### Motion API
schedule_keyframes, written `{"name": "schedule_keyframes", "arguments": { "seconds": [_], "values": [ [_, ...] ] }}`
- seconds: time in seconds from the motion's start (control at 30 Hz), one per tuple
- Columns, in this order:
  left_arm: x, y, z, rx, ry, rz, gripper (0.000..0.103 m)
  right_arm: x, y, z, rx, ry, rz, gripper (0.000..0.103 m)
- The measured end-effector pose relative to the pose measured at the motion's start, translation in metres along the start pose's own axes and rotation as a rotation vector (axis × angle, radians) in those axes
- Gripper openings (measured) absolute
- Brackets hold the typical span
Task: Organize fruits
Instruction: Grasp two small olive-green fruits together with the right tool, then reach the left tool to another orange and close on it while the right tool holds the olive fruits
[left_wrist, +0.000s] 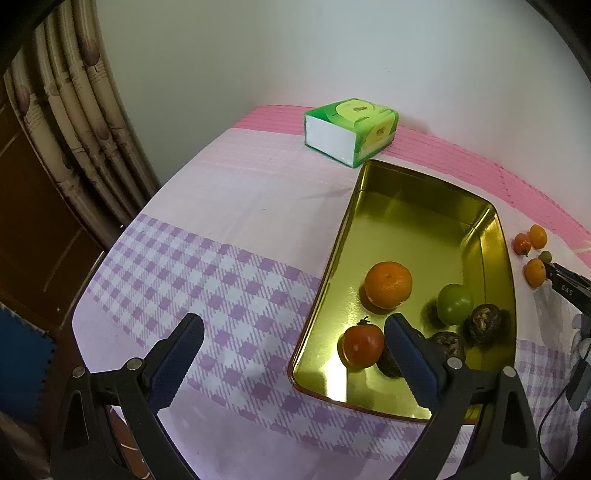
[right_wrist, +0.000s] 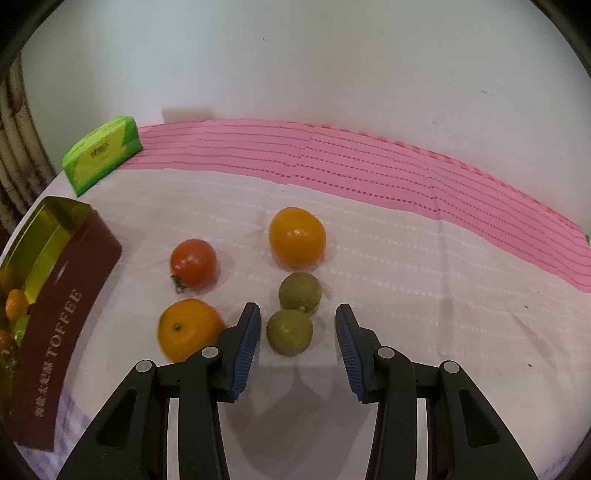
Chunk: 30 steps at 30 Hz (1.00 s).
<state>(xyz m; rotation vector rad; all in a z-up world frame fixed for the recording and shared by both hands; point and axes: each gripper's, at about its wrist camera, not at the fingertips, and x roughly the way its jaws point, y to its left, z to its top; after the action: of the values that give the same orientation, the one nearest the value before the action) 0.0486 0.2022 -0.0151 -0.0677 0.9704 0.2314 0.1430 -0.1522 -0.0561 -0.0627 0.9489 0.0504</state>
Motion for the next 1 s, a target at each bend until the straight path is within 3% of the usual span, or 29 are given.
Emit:
{"name": "schedule_keyframes", "arguments": {
  "seconds": [0.2,0.3,0.5,0.73,1.0],
  "values": [
    [0.003,-0.003,0.0,0.013,-0.006,0.025,0.097,0.001,0.002,0.0,-0.019,-0.036,0.012,0.04],
    [0.005,-0.009,-0.002,0.033,-0.003,0.046,0.097,-0.003,-0.003,-0.004,-0.008,-0.043,0.014,0.026],
    [-0.002,-0.031,0.001,0.082,-0.027,0.05,0.097,-0.009,-0.021,-0.013,0.01,-0.043,0.003,0.025],
    [-0.021,-0.079,0.023,0.134,-0.085,-0.061,0.097,-0.021,-0.058,-0.032,0.042,-0.042,-0.04,0.025],
    [-0.024,-0.167,0.032,0.242,-0.073,-0.202,0.097,-0.033,-0.096,-0.049,0.068,-0.039,-0.084,0.025]
  ]
}}
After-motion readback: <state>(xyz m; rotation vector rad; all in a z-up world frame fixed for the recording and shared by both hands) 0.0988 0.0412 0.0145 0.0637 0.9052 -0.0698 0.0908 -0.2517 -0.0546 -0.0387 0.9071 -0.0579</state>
